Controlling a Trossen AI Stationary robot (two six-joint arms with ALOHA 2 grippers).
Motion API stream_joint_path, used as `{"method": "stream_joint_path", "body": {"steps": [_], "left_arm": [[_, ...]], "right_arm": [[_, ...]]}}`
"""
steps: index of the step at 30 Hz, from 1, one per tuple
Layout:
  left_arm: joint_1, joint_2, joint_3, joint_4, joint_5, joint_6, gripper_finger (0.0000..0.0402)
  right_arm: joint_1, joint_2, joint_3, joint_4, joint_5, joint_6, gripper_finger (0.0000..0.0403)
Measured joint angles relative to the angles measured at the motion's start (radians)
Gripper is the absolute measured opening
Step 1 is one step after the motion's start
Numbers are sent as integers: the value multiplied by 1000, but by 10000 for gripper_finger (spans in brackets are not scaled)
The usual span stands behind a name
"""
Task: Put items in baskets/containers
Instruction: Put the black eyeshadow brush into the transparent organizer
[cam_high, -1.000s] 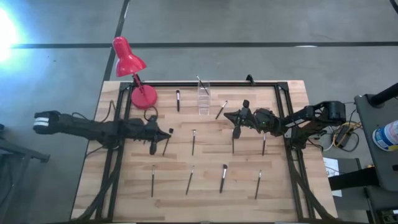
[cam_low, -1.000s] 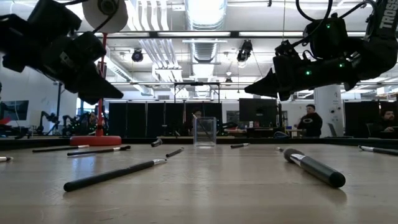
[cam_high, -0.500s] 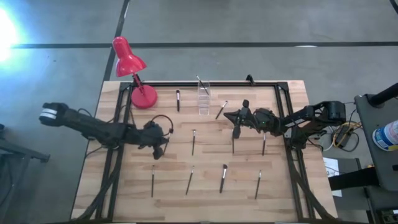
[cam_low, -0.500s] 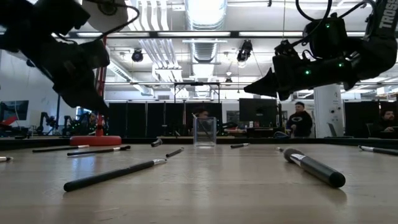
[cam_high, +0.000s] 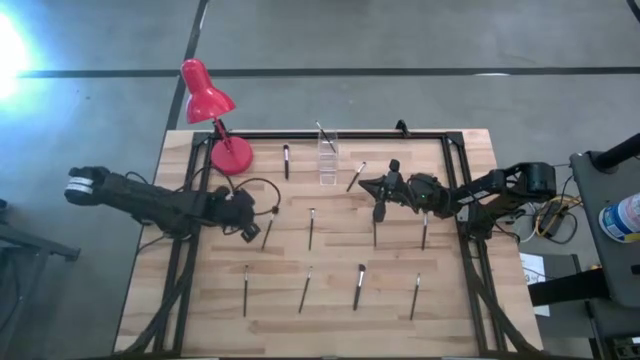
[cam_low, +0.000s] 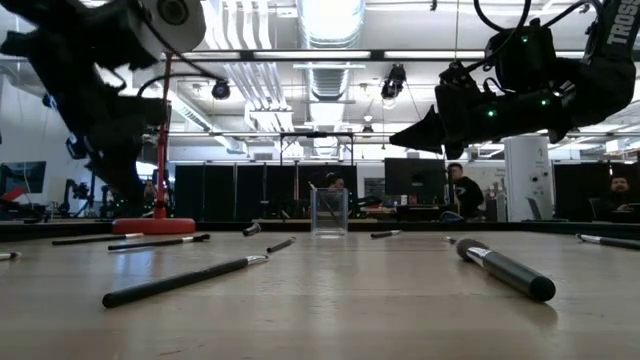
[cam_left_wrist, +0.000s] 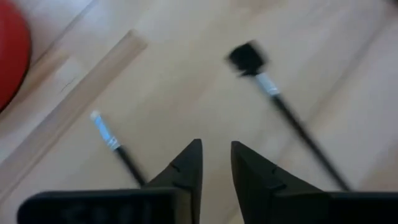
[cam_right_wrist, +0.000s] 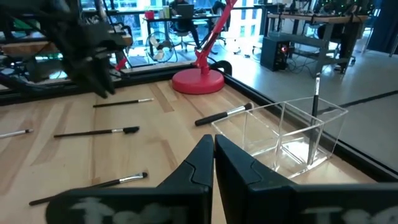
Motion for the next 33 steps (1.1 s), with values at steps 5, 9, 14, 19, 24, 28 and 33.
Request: {"method": "stream_joint_path", "body": {"steps": [5, 9, 14, 19, 24, 28, 33], "left_arm": [[124, -24, -60, 8, 42, -9, 80], [216, -37, -94, 37, 41, 9, 80], [324, -43, -132, 124, 41, 76, 80], [432, -42, -159, 184, 41, 146, 80], [492, -42, -161, 248, 62, 197, 80], [503, -40, -164, 265, 106, 205, 80], [509, -40, -187, 267, 101, 199, 80]], "right_arm": [[0, 0, 0, 0, 0, 2, 9], [0, 0, 0, 0, 0, 2, 9], [0, 0, 0, 0, 0, 2, 9], [0, 0, 0, 0, 0, 2, 9], [0, 0, 0, 0, 0, 2, 9], [0, 0, 0, 0, 0, 12, 9], [0, 0, -1, 0, 0, 14, 9]]}}
